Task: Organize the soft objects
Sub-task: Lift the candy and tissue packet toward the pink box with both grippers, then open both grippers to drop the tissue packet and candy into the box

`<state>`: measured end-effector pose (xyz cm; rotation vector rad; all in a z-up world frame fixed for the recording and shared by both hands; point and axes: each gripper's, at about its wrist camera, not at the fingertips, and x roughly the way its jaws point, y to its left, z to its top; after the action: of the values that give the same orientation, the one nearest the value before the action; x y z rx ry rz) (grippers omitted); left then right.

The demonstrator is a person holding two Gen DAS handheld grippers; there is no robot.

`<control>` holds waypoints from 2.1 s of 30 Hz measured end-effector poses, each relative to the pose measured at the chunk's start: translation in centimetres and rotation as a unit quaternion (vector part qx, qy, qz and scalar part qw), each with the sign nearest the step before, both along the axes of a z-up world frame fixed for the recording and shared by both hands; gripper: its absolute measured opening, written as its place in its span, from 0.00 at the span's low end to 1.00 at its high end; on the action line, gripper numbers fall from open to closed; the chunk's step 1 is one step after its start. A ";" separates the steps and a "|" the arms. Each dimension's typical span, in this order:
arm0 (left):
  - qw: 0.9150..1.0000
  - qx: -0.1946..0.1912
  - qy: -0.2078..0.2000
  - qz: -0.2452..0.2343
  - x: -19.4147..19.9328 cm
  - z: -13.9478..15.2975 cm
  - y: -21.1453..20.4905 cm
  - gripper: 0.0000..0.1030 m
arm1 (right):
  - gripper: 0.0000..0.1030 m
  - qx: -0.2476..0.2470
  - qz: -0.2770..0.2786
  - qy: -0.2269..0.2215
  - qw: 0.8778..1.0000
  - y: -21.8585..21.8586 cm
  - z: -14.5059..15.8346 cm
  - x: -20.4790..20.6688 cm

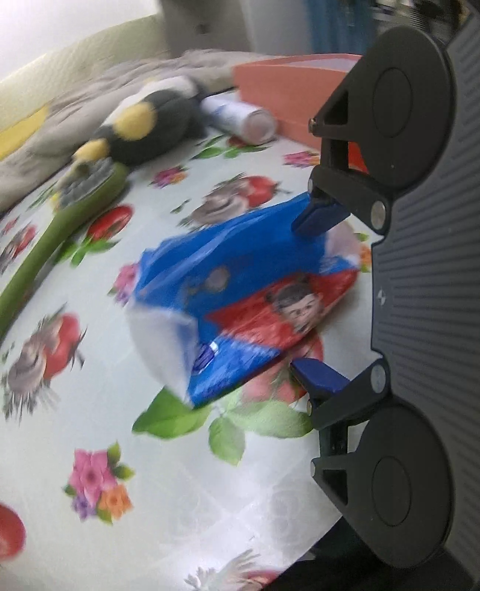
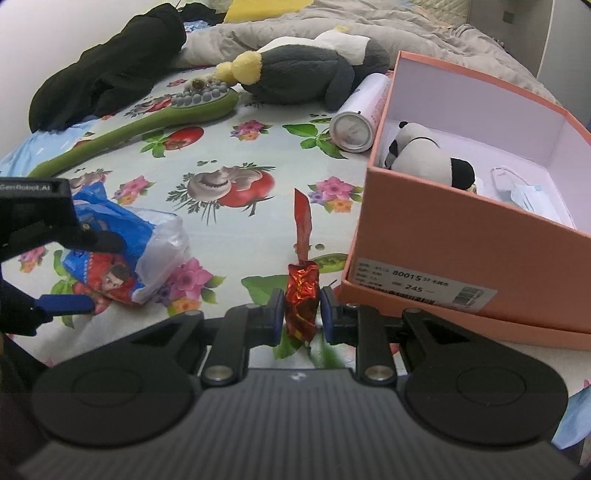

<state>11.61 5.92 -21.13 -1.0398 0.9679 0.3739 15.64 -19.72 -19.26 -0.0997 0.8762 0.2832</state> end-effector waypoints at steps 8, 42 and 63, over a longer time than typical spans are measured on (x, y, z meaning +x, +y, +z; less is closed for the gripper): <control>0.999 0.038 0.025 0.021 1.1 -0.1 1.2 0.30 | 0.24 0.001 0.000 -0.001 1.000 -0.2 -0.3 0.2; 0.944 0.206 -0.133 -0.219 -1.6 10.8 -5.5 0.02 | 0.24 0.040 -0.027 -0.054 0.997 -1.7 6.8 -3.2; 0.891 0.221 -0.231 -0.323 1.2 18.7 -15.3 0.02 | 0.24 0.064 -0.092 -0.128 0.985 -8.6 13.7 -6.3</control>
<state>12.80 -9.33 -2.46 -0.3192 0.6924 -0.2040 9.34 -28.36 -5.58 0.0646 0.6045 0.1487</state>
